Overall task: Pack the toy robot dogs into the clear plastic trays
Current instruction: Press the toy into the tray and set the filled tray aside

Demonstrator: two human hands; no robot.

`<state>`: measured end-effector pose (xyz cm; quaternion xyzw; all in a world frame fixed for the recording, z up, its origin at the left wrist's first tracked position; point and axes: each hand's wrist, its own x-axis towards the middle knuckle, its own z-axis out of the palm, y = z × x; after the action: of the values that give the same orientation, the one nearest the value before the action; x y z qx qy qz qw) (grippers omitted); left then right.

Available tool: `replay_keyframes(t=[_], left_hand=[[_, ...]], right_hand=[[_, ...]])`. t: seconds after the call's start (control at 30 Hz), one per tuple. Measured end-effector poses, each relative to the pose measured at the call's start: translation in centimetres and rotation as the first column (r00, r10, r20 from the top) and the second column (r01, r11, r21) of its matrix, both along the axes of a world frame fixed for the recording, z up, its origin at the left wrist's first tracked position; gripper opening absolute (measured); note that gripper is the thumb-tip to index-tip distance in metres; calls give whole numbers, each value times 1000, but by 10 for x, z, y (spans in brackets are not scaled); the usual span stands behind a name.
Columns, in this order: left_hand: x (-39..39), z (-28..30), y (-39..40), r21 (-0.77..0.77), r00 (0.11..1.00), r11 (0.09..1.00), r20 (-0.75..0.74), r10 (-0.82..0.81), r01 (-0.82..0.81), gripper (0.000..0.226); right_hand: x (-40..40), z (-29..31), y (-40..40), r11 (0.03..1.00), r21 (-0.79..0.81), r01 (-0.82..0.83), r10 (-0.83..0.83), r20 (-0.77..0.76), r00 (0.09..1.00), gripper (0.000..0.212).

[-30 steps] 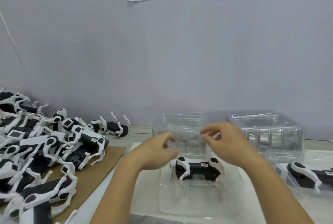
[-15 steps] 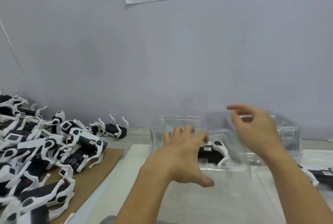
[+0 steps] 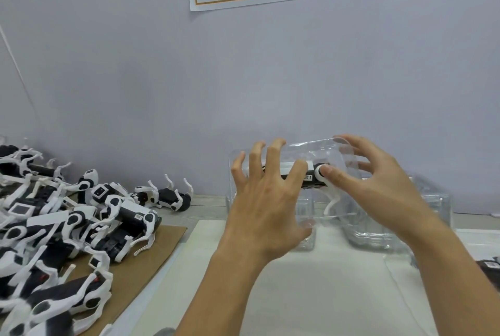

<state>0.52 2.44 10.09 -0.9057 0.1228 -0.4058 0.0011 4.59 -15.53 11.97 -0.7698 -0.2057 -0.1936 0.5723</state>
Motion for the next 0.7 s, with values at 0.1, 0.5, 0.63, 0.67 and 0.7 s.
replay_keyframes(t=[0.1, 0.5, 0.63, 0.67, 0.7], left_hand=[[0, -1, -1, -9, 1000, 1000, -1, -6, 6, 80], [-4, 15, 36, -951, 860, 226, 72, -505, 212, 65], [-11, 10, 46, -916, 655, -396, 337, -676, 63, 63], [-11, 9, 46, -876, 628, -482, 371, -684, -7, 68], [-11, 7, 49, -850, 590, -524, 400, -702, -48, 75]], right_hand=[[0, -1, 0, 1000, 16, -12, 12, 10, 1000, 50], [4, 5, -1, 956, 292, 13, -19, 18, 1000, 18], [2, 6, 6, 958, 282, -50, 50, 7, 999, 17], [2, 7, 8, 959, 276, -67, 68, 5, 998, 17], [1, 7, 11, 960, 269, -76, 79, 3, 997, 17]])
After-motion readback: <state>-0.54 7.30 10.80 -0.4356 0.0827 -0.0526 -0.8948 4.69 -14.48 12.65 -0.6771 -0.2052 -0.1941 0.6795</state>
